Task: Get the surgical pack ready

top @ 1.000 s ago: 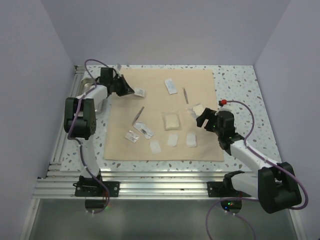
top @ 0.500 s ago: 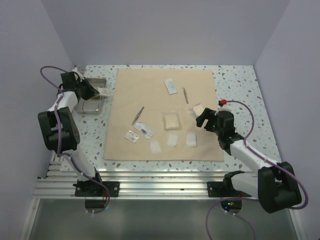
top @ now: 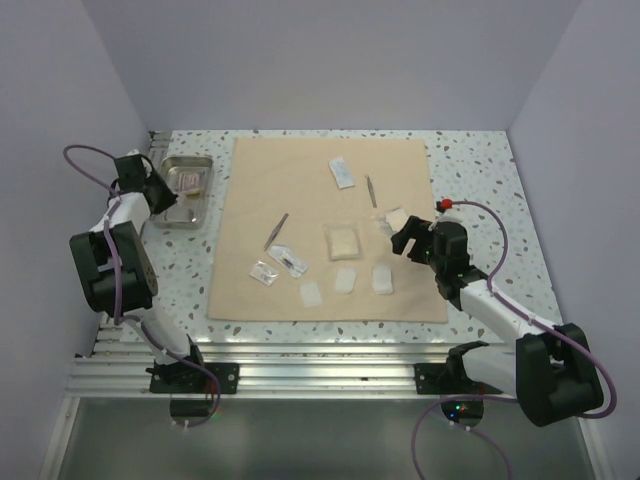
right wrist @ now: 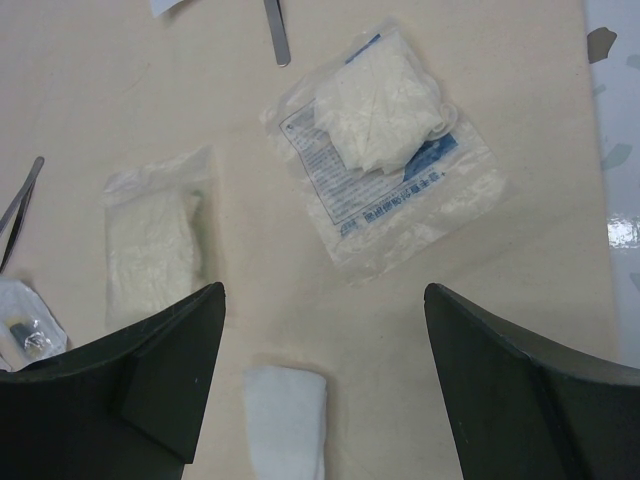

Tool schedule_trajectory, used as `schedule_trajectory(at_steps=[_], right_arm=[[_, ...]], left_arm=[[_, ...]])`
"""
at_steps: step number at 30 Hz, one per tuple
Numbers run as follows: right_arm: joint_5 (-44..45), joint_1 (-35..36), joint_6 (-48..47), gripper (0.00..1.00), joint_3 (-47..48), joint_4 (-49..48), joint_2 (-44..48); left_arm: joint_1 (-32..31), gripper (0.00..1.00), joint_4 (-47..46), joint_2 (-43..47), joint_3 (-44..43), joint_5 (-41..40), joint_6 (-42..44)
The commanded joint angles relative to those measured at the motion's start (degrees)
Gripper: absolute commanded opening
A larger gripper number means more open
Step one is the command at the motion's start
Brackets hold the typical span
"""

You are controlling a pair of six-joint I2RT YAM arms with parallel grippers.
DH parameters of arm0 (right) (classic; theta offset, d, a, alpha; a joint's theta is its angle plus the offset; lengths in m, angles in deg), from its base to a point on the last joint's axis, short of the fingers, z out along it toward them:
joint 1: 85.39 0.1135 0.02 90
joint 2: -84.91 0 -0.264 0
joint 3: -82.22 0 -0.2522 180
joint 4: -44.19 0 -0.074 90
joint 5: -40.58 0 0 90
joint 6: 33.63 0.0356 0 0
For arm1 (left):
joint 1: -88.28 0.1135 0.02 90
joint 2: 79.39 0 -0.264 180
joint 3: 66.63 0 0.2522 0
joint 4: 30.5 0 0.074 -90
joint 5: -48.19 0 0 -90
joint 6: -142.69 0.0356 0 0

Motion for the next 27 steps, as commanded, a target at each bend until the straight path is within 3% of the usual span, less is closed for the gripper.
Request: schedule_trajectory(at_steps=[1, 2, 3, 5, 13, 17, 19, 23, 27], right_arm=[[0.0, 0.4, 0.3, 0.84, -0.1, -2.0, 0.2], [0.1, 0.4, 0.2, 0.84, 0.0, -2.0, 0.4], [0.0, 0.3, 0.2, 0.84, 0.0, -1.9, 0.3], [0.1, 0.3, 0.1, 0.84, -0.1, -1.8, 0.6], [0.7, 0.3, 0.0, 0.84, -0.1, -1.6, 1.1], [0.8, 0.3, -0.1, 0.84, 0.1, -1.5, 1.0], [0.9, 0.3, -0.1, 0.84, 0.1, -1.5, 0.7], [1.0, 0.3, -0.2, 0.84, 0.2, -1.4, 0.6], [1.7, 0.3, -0.3, 0.84, 0.1, -1.2, 0.8]], left_arm=[[0.6, 0.01, -0.4, 3.3, -0.5, -5.4, 1.8], [0.6, 0.32, 0.1, 2.9, -1.5, -4.3, 2.4], [0.5, 0.48, 0.7, 2.3, -1.8, -3.2, 2.8], [-0.3, 0.7, 0.3, 2.6, -1.4, -3.1, 2.4], [-8.3, 0.74, 3.5, 7.0, -4.3, -11.8, 3.3], [-17.1, 0.74, 4.0, 7.0, -7.8, -13.6, 3.1], [-20.2, 0.74, 3.2, 5.5, -9.2, -12.5, 2.8], [-26.1, 0.74, 1.3, -3.0, -16.0, -2.3, -1.0], [-32.9, 0.73, 3.5, -11.7, -24.6, -3.9, -2.1]])
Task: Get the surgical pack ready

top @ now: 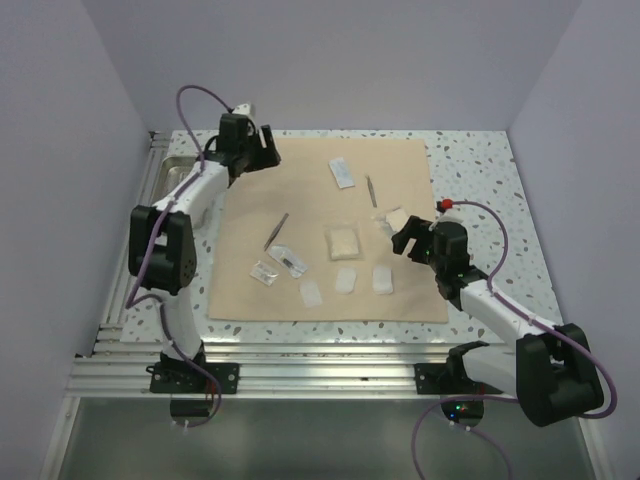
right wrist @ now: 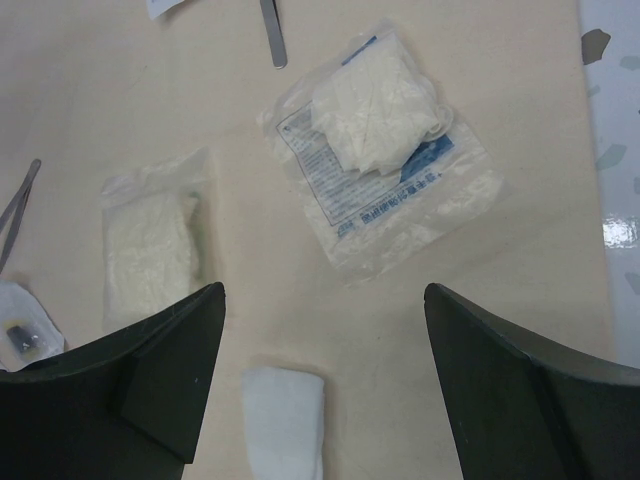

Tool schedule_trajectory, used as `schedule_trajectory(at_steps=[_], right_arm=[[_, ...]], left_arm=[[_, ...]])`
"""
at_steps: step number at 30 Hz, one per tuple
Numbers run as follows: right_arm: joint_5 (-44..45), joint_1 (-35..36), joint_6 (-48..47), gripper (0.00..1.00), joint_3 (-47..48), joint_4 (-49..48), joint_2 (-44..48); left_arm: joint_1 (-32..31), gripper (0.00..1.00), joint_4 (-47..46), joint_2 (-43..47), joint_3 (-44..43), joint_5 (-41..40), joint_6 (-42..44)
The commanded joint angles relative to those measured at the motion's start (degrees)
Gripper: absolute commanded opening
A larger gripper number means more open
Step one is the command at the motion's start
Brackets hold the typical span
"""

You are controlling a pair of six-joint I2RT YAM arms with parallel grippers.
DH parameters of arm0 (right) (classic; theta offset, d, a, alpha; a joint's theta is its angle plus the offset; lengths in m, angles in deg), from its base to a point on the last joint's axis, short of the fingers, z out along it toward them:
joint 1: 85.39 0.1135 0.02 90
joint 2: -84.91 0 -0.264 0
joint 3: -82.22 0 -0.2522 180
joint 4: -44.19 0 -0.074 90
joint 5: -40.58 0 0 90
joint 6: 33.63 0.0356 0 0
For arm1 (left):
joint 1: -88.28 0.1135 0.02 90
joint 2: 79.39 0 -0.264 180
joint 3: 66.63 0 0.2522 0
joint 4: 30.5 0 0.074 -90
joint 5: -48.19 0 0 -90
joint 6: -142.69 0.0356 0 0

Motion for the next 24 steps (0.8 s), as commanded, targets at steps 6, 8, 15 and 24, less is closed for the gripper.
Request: schedule_trajectory(at_steps=[6, 8, 15, 24], right_arm=[[0.3, 0.3, 0.2, 0.84, 2.1, -1.7, -1.8], [0.3, 0.4, -0.1, 0.84, 4.0, -0.3, -2.5], [1.1, 0.4, -0.1, 0.82, 7.9, 2.0, -2.2], [2.2, 0.4, -0.3, 0.82, 13.3, 4.6, -4.2]], left_arm=[[-8.6, 0.73, -5.0, -15.2, -10.0, 6.5, -9.3], [-9.5, 0.73, -11.1, -16.4, -8.0, 8.4, -13.7], [-11.6, 0.72, -27.3, -21.0, -6.0, 10.0, -26.5], [-13.6, 0.69, -27.7, -26.4, -9.6, 4.2, -33.9]])
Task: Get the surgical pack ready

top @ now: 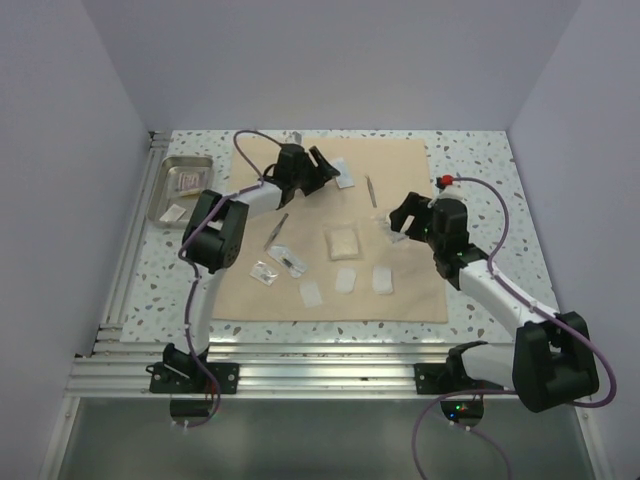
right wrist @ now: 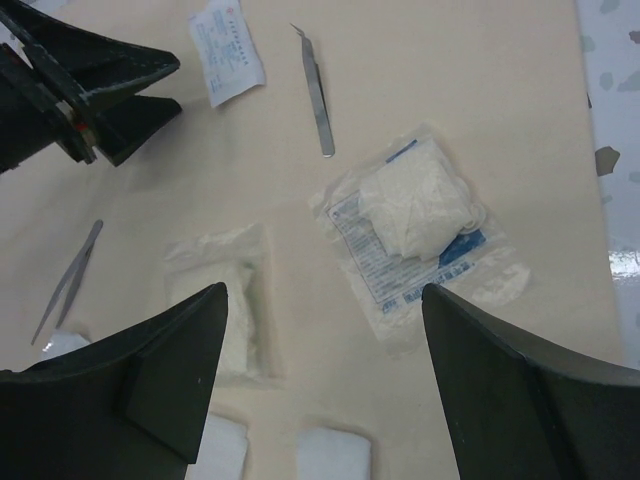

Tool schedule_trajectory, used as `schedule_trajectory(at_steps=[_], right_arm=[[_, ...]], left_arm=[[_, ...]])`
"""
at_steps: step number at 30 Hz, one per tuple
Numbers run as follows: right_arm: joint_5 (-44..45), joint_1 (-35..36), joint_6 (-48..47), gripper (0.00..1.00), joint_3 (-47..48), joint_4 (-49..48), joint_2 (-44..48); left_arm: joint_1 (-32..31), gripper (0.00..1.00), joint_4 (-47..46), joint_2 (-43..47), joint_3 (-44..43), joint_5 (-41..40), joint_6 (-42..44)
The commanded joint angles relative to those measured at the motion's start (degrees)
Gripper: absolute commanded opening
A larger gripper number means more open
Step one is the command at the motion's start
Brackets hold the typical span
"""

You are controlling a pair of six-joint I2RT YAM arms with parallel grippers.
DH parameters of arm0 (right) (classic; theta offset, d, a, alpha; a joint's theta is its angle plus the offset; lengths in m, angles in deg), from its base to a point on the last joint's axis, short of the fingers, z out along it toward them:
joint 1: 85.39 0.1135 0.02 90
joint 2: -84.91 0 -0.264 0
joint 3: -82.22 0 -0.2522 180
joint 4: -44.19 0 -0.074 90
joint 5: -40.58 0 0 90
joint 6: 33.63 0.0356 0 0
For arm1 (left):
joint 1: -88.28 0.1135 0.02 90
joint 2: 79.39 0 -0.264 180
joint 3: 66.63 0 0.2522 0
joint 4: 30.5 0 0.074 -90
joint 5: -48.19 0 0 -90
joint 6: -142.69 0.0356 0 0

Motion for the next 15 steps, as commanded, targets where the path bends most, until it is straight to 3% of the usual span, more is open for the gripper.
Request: schedule_trajectory(at_steps=[1, 15], right_arm=[[2.0, 0.4, -0.3, 0.82, 2.5, 1.1, 0.1], [2.9, 0.4, -0.3, 0.82, 1.3, 0.3, 0.5]], left_arm=[[-0.7, 0.68, -3.2, -1.9, -2.6, -3.6, -5.3], [-2.4, 0.49, -3.8, -9.2, -9.9, -3.6, -10.4]])
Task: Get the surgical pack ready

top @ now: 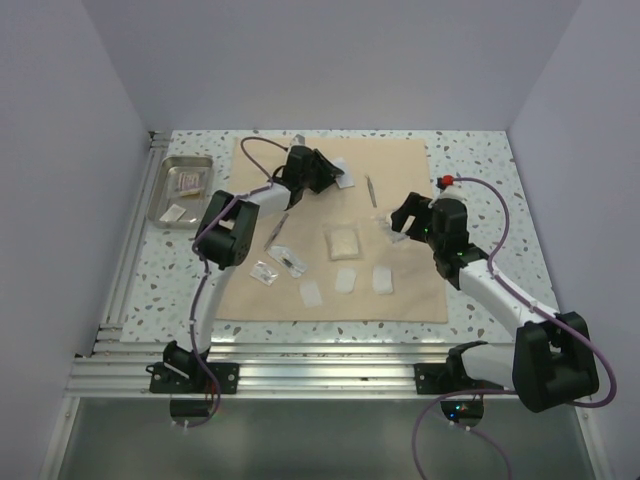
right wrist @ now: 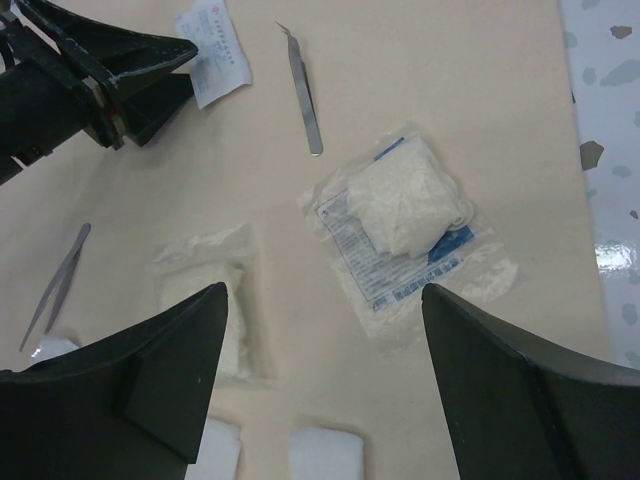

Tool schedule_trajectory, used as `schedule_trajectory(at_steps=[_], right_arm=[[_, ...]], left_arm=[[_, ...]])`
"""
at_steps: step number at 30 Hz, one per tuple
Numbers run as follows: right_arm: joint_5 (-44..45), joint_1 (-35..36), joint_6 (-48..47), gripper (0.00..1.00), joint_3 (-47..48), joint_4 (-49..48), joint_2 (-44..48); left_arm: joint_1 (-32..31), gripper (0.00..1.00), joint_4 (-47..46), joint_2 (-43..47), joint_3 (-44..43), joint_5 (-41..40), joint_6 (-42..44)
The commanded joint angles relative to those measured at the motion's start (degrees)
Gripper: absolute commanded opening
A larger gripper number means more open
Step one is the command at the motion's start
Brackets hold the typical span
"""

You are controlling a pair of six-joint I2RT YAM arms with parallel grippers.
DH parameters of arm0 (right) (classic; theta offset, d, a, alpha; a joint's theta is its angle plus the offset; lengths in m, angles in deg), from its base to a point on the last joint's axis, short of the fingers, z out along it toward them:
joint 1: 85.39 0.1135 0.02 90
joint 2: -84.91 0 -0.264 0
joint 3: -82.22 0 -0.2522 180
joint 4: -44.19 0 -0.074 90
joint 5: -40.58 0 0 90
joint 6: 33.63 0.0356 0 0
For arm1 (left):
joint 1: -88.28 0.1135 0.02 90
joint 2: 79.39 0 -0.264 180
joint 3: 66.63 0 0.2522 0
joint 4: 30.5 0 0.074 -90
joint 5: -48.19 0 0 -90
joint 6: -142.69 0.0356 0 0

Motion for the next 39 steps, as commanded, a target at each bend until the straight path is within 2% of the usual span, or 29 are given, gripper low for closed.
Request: schedule_trajectory(at_steps=[1, 5, 9, 15, 20, 23, 24, 30, 36, 39], right_arm=[[1.4, 0.4, -0.1, 0.82, 0.7, -0.7, 0.7], [1.4, 0.4, -0.1, 0.82, 0.1, -1.0, 1.2], [1.7, 0.4, -0.2, 0.82, -0.3, -1.1, 2.0], [1.5, 0.4, -0.1, 0.82, -1.7, -2.1, 2.3], [1.3, 0.4, -0.1, 0.82, -3.1, -3.2, 2.1], [1.1, 0.4, 0.0, 0.82, -4.2, -4.1, 2.3], [1.0, 0.4, 0.1, 0.82, -4.4, -4.2, 2.3], [-0.2, 0.4, 0.7, 0.81, -5.2, -5.5, 1.6], [-1.4, 0.4, 1.3, 0.81, -5.8, -6.8, 0.9], [-1.8, 0.4, 1.5, 0.81, -6.3, -7.3, 0.9]], left_arm=[[-0.8, 0.47, -1.9, -1.7, -3.0, -1.2, -1.9], [-0.8, 0.28, -2.0, -3.4, -4.1, -0.5, -3.4], [-0.4, 0.0, -4.2, -4.1, -4.7, 1.2, -4.2], [2.2, 0.0, -9.7, 3.2, 3.7, 4.5, -0.3], [5.6, 0.0, -11.8, 17.6, 16.8, 4.9, 5.2], [10.1, 0.0, -14.1, 29.5, 30.1, 5.3, 7.9], [11.3, 0.0, -14.4, 29.5, 32.6, 5.3, 8.4], [20.5, 0.0, -15.5, 47.7, 49.6, 4.6, 9.8], [30.9, 0.0, -13.7, 58.3, 59.3, 1.9, 11.5], [35.2, 0.0, -13.2, 60.6, 61.9, 1.7, 12.2]])
